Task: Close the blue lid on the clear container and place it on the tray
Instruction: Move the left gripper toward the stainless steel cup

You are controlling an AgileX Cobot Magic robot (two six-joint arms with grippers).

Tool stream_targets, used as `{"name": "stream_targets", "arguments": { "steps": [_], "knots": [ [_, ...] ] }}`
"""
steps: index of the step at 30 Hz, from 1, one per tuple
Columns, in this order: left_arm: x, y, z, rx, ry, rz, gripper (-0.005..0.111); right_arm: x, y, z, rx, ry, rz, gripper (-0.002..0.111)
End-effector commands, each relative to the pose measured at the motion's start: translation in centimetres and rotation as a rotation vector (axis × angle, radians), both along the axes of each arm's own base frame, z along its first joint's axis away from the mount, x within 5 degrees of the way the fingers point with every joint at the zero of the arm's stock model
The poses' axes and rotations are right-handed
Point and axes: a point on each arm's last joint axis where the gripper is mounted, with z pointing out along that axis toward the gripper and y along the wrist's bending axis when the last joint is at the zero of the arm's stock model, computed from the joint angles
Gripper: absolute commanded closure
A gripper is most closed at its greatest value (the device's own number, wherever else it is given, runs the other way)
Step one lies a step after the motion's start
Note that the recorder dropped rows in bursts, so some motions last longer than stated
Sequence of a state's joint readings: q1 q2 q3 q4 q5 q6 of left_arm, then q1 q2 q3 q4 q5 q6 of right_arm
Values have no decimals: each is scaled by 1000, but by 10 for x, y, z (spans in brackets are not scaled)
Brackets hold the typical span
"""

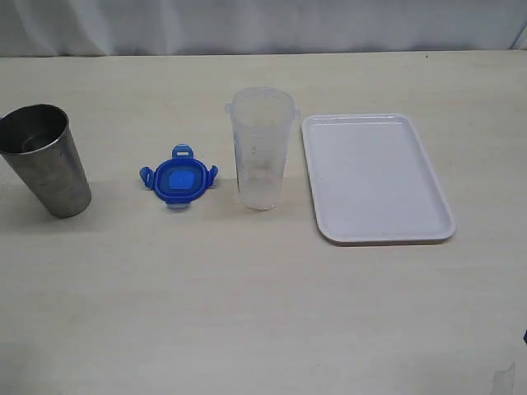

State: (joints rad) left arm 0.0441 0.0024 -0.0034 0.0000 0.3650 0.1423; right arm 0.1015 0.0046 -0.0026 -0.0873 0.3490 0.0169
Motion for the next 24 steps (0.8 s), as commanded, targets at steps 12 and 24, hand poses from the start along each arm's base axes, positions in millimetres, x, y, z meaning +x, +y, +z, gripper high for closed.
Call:
{"name": "stream_targets", "arguments": {
  "steps": [12, 24],
  "knots": [
    [3, 0, 31, -263, -363, 25, 107, 0, 0, 0, -5, -5, -4, 104],
    [-4, 5, 59, -415, -689, 33, 105, 0, 0, 0, -5, -5, -4, 104]
  ]
}}
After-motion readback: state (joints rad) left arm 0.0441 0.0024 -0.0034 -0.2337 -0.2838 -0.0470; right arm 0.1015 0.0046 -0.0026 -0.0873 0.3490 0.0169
